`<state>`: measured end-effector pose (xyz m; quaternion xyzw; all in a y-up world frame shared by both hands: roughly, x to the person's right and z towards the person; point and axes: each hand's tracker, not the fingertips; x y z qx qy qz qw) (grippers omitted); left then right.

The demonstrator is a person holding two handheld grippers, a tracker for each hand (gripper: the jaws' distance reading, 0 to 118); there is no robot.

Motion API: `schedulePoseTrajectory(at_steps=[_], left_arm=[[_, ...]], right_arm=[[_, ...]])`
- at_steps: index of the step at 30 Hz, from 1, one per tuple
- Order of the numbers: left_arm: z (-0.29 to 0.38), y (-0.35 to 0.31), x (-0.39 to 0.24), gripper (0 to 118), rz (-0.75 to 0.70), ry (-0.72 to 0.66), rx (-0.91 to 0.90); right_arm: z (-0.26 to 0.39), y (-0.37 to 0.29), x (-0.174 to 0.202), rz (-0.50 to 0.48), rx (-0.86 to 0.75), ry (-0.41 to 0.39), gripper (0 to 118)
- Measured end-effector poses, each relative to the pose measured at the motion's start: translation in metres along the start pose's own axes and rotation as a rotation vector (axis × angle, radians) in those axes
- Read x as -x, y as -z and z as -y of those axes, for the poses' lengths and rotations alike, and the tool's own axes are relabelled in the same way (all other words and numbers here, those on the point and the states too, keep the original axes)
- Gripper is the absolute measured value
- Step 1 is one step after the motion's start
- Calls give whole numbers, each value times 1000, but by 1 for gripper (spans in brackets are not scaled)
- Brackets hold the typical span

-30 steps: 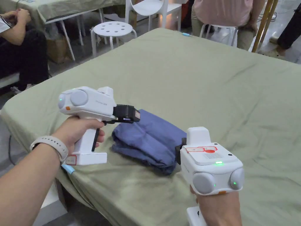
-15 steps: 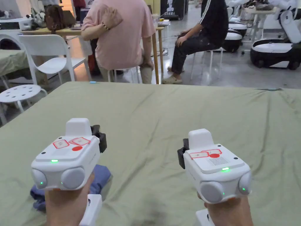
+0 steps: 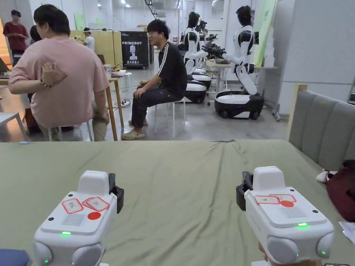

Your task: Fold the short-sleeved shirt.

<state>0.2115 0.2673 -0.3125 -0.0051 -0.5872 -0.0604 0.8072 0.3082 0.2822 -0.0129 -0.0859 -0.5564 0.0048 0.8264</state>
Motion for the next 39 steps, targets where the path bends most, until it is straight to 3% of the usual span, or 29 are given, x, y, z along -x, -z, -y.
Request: schedulePoseTrajectory(at_steps=[7,13,14,16,18,20,21,22,39], left_arm=[[-5,-14,12,0,-43,-20,-10],[-9,-18,17,0,-64,-21,-19],[-9,-18,17,3,-67,-17,-21],[-9,-19,16,30,-60,-12,-21],[-8,-20,18,69,-57,-13,-20],[-6,-20,18,99,-66,-23,-27],[-6,-20,20,111,-66,-25,-27],[-6,-20,22,118,-63,-28,-27],[-8,-24,25,118,-77,-9,-45]], right_arm=[[4,1,3,-50,-6,75,0],[7,4,7,-52,-11,70,0],[7,5,9,-51,-10,71,0],[8,6,10,-49,-12,68,3],[9,7,10,-46,-8,64,42],[10,9,11,-55,13,61,103],[11,9,12,-54,9,59,118],[12,8,14,-44,-9,54,118],[4,9,13,-46,-34,52,118]])
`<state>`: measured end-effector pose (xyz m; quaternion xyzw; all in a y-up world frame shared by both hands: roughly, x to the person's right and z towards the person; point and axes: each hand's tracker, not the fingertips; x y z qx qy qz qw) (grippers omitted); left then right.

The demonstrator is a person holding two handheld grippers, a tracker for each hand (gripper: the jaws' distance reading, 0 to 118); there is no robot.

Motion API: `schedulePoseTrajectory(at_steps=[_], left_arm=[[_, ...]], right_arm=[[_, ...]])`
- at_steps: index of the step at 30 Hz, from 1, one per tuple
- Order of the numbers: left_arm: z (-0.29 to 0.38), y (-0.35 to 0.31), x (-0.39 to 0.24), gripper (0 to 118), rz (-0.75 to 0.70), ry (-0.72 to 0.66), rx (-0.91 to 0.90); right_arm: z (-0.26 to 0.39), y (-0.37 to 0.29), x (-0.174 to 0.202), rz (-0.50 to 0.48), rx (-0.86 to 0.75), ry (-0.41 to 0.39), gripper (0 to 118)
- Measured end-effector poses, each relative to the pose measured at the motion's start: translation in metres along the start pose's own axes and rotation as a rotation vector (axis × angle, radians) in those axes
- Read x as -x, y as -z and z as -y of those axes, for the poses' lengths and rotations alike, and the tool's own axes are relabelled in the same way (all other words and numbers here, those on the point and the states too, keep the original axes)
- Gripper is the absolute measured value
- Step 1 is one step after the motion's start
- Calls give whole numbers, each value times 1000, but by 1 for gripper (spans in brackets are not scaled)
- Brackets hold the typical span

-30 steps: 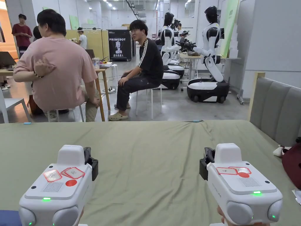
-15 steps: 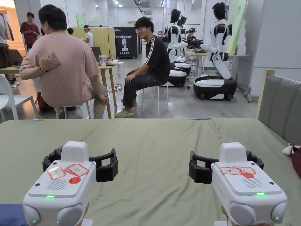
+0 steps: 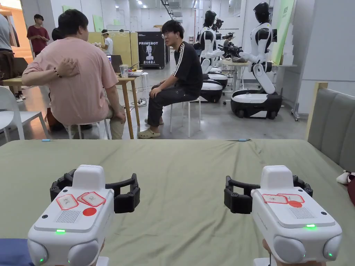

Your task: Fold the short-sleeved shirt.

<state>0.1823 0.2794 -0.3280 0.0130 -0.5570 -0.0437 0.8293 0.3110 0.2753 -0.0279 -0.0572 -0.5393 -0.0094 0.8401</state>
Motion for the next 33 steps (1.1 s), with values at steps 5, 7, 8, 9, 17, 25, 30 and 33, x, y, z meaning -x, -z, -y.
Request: schedulePoseTrajectory(at_steps=[5,7,8,9,17,25,30,33], left_arm=[[1,0,1,118,0,-6,4],[1,-1,1,118,0,-6,2],[0,-1,1,118,1,-7,0],[0,-2,0,118,1,-8,-2],[1,-3,1,118,0,-3,-2],[0,-5,1,118,1,-3,-4],[-1,-5,-1,118,2,-1,-4],[-1,-6,0,118,4,-2,-5]], right_arm=[[1,-1,1,1,1,4,118],[1,-1,2,1,0,5,118],[0,-1,3,1,-1,3,118],[0,-2,4,0,0,0,118],[2,-4,6,-6,3,-2,118],[1,-4,5,-8,1,-4,118],[0,-5,6,-8,0,-4,118],[0,-5,8,-23,10,0,118]])
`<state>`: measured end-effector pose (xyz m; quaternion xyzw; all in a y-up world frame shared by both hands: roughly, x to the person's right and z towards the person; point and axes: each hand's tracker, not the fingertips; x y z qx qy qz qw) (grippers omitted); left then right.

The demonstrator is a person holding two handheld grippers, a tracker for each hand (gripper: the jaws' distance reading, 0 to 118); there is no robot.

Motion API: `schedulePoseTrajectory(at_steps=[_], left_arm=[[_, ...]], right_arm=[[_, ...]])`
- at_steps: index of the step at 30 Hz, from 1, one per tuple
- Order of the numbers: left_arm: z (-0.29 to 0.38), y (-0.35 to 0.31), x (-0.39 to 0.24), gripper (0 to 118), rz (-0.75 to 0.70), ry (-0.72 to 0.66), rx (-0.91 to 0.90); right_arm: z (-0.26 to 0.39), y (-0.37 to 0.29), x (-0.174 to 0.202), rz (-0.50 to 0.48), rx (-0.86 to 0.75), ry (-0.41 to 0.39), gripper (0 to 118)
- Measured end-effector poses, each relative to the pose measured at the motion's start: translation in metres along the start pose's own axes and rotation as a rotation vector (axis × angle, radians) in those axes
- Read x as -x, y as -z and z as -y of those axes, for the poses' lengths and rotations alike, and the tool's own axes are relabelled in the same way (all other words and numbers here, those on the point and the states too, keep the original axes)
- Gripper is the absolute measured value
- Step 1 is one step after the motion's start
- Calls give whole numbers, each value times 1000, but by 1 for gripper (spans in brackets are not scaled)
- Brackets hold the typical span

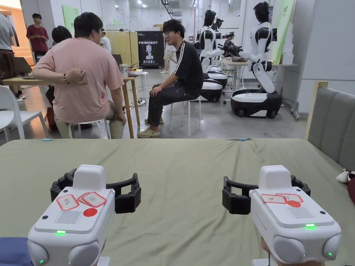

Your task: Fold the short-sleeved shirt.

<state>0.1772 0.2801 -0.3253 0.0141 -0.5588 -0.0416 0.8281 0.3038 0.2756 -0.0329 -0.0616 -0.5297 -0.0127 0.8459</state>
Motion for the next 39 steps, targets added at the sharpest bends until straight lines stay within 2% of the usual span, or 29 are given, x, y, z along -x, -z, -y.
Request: schedulePoseTrajectory(at_steps=[4,6,11,14,16,20,24,28,35,39], left_arm=[[0,-1,0,118,-1,1,0],[0,-1,0,118,0,0,1],[1,-2,1,118,-2,4,3],[1,-3,1,118,-6,1,5],[1,-2,2,118,-10,-3,5],[1,-2,1,118,-8,-5,8],[3,-1,-2,118,-5,5,11],[4,-1,-2,118,-7,7,13],[7,0,-2,118,-7,3,18],[8,1,-1,118,-9,6,20]], right_arm=[[-3,1,8,-22,8,-24,118],[-6,1,13,-3,6,-20,118],[-15,5,7,150,82,98,118],[-20,7,2,209,123,74,118],[-20,5,-1,205,126,58,118],[-19,-1,-7,164,97,94,118],[-20,-3,-8,135,99,81,118],[-20,-2,-8,160,95,69,118],[-21,0,-13,152,109,122,118],[-21,2,-10,147,110,102,118]])
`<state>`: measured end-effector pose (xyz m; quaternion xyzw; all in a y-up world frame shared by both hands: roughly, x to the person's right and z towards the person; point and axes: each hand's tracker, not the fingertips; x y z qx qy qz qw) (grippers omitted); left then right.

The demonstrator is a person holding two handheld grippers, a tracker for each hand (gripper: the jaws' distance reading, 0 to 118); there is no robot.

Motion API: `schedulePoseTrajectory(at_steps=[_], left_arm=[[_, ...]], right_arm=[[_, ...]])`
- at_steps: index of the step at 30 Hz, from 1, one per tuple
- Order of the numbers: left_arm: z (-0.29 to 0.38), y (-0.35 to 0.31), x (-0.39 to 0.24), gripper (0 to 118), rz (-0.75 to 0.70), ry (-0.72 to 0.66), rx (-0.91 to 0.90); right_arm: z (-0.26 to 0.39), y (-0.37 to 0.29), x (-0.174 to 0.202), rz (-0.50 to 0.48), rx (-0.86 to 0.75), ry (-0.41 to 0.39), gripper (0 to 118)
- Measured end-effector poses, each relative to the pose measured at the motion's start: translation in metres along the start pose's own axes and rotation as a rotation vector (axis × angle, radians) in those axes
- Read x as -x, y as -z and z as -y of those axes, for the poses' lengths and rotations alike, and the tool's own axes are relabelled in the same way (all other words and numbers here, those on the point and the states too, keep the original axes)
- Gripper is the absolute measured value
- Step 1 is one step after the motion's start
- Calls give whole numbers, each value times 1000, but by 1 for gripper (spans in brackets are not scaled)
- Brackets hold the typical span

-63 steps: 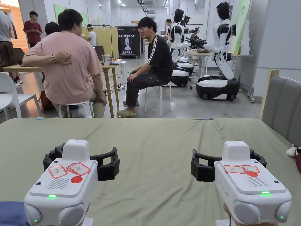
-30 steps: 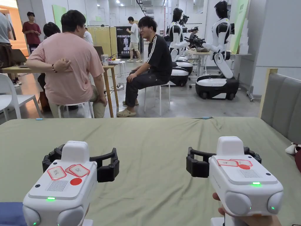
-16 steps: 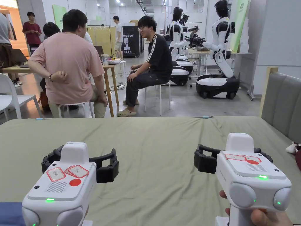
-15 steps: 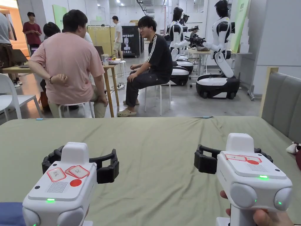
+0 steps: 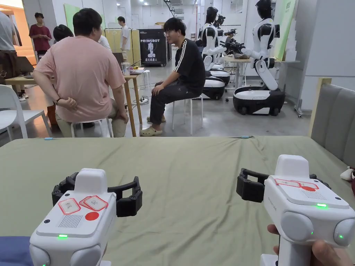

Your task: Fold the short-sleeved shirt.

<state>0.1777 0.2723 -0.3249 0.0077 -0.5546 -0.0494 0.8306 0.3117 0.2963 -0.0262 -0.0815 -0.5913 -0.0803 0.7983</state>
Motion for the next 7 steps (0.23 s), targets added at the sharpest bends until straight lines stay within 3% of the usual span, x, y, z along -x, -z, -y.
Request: schedulePoseTrajectory(at_steps=[4,7], left_arm=[[0,0,0,118,-3,-3,-2],[-1,0,0,118,-3,-3,-2]], right_arm=[[1,1,2,-8,-1,13,118],[3,2,6,63,-4,-7,118]])
